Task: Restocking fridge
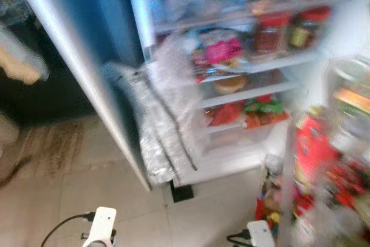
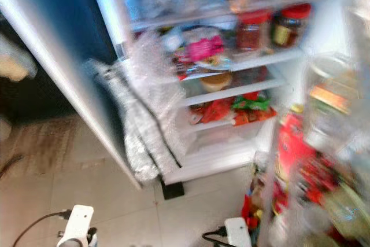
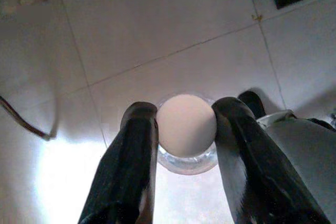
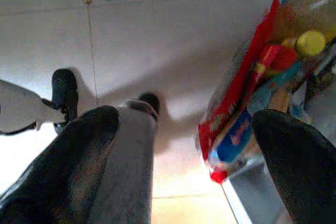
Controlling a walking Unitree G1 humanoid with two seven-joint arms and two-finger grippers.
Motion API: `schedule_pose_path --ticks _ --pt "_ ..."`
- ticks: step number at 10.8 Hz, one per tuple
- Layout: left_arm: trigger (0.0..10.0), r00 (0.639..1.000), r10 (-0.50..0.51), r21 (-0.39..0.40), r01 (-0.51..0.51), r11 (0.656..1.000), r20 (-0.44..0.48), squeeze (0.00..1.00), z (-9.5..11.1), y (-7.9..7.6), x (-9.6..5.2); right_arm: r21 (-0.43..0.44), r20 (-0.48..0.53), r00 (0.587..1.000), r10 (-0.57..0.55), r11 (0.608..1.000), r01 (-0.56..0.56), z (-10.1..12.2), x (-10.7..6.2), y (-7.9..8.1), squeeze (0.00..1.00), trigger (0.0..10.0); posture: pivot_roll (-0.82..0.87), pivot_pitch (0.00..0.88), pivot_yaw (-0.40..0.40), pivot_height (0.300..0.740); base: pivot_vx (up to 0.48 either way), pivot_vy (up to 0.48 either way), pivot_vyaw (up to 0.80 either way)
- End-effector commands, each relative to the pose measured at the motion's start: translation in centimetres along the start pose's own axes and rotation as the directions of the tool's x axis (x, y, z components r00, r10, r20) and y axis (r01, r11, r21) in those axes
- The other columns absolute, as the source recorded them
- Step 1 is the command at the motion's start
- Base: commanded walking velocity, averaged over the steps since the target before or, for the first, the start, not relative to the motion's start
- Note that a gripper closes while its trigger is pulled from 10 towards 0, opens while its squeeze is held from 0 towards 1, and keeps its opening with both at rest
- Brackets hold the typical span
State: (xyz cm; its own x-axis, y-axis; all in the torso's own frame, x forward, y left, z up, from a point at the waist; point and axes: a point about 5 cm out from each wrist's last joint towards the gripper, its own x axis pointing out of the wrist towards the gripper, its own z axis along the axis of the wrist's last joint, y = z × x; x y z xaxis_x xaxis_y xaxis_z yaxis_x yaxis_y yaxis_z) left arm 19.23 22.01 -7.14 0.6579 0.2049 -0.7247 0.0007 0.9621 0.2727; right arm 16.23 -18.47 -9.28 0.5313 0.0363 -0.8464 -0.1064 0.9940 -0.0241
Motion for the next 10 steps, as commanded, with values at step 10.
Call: schedule_pose_path --ticks 10 --pt "10.0 0.999 -0.015 -0.006 0.015 1.000 0.044 0.00 0.8 -0.2 0.1 0.004 -0.021 1.000 0.015 1.000 -0.014 -0.6 -0.1 0.2 0.00 10.0 -0.06 0.131 0.044 0.740 0.000 -0.246 0.00"
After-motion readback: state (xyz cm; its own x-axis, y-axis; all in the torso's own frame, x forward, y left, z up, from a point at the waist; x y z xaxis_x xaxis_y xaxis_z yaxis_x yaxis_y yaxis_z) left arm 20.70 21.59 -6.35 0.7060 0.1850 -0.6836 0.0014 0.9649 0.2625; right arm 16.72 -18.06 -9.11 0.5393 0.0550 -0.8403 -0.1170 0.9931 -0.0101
